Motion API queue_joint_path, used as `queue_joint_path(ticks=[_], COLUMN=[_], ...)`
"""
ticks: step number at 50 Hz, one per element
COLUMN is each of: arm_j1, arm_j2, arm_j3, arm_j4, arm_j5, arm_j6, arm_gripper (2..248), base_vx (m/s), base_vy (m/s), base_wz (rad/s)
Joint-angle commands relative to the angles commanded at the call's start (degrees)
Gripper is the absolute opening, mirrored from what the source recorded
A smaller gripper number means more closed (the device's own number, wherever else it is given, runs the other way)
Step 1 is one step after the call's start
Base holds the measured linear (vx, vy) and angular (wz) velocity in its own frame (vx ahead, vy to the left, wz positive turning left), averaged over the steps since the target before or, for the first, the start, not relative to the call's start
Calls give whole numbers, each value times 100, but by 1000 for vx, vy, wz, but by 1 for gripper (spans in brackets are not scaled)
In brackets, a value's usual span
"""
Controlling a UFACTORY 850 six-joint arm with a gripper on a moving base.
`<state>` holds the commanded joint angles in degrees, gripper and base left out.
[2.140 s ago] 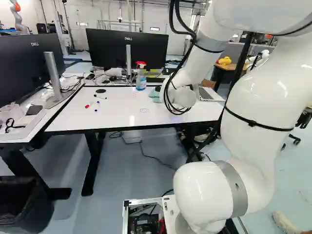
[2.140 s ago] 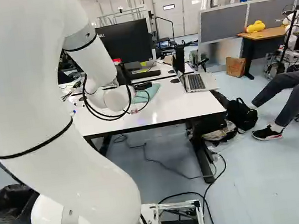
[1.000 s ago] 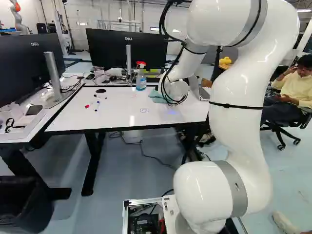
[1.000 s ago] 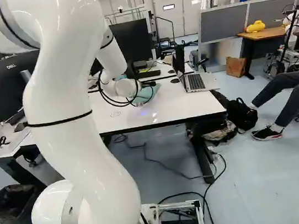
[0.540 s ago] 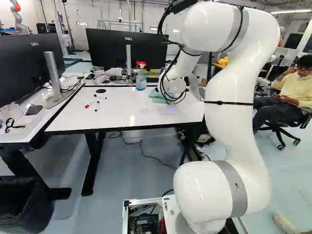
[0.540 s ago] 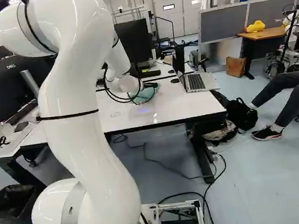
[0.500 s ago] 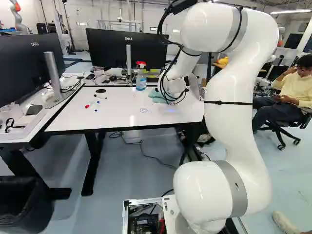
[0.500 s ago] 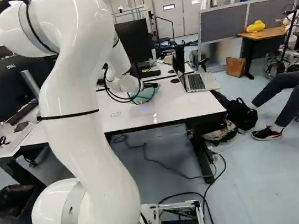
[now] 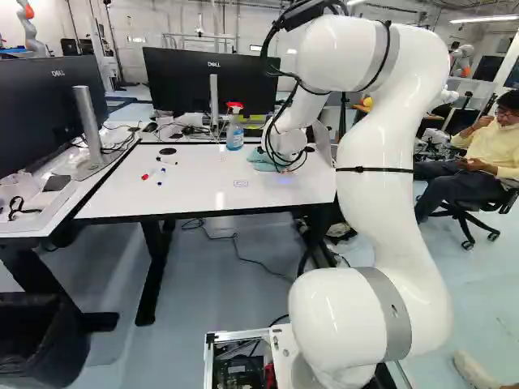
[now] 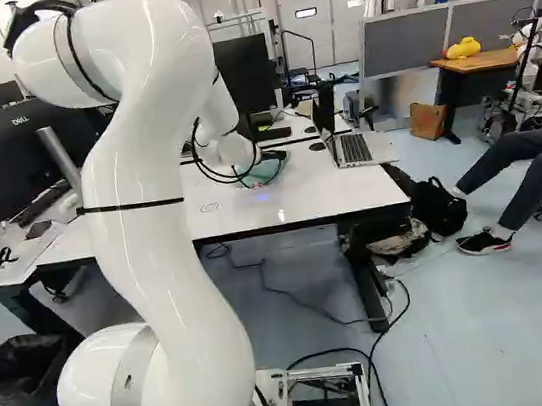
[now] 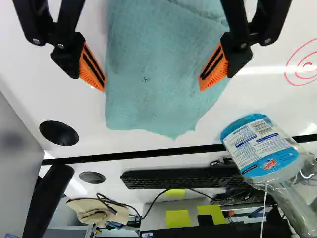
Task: Clean the table with the green towel
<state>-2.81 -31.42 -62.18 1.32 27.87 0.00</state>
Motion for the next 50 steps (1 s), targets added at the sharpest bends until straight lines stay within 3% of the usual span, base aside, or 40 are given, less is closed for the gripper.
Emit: queue_joint_path(ticks=[50], arm_j1=[0], arm_j2=[-13], arm_j3=[-17], arm_j4=[0], arm_j5=[-270], arm_j6=[0], arm_gripper=[247], base_vx=[0], base_vy=[0], base_wz=[0])
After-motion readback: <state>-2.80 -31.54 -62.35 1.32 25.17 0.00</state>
